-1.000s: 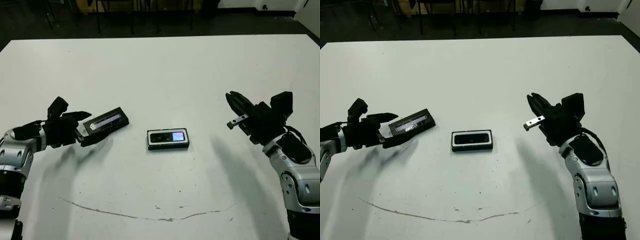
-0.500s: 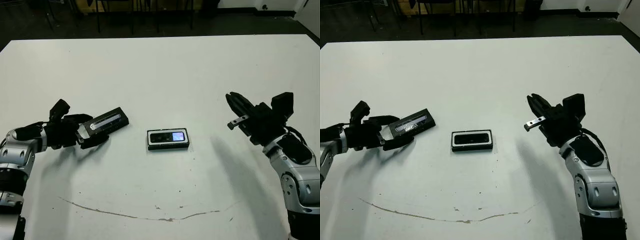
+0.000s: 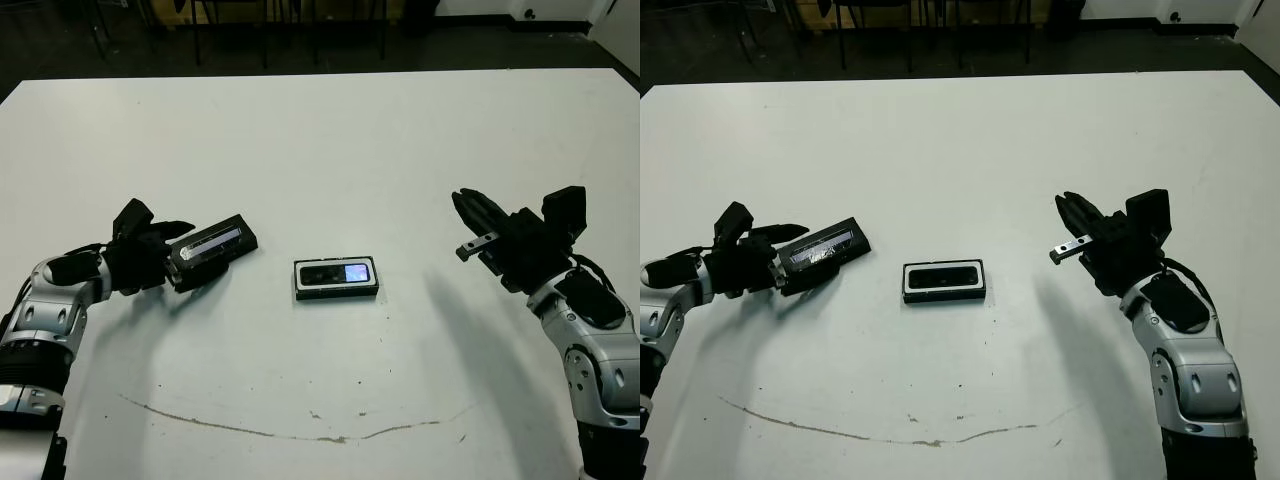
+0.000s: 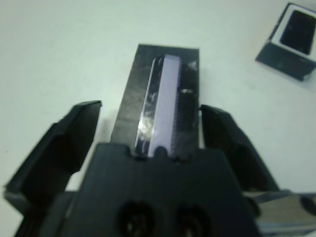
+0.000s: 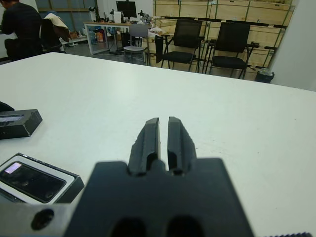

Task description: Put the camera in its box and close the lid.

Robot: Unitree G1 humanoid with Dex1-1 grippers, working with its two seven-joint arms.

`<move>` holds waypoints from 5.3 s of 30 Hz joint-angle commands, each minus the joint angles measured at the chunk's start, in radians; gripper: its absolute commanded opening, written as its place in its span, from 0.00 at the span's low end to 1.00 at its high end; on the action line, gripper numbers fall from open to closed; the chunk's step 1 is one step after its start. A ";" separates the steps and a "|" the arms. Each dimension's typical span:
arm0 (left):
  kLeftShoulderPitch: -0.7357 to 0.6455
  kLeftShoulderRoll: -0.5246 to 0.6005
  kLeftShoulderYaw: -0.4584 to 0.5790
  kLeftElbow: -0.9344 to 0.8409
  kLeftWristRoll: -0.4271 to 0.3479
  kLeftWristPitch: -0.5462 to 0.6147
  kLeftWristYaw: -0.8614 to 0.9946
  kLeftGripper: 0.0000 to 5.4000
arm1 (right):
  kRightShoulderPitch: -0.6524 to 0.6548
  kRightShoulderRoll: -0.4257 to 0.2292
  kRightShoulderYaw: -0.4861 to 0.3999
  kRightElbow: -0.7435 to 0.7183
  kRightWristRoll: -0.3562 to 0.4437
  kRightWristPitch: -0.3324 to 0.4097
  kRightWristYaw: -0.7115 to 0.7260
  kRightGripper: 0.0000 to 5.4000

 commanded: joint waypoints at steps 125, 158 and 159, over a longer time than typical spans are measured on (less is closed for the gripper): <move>-0.254 -0.166 -0.314 0.111 0.021 0.236 -0.458 0.51 | 0.055 0.013 0.025 0.034 -0.012 -0.021 -0.016 0.00; -0.217 -0.244 -0.394 0.071 0.081 0.214 -0.347 0.51 | 0.037 0.015 0.018 0.055 0.003 -0.024 -0.010 0.00; -0.221 -0.245 -0.397 0.071 0.083 0.217 -0.346 0.51 | 0.038 0.014 0.019 0.051 0.002 -0.018 -0.015 0.00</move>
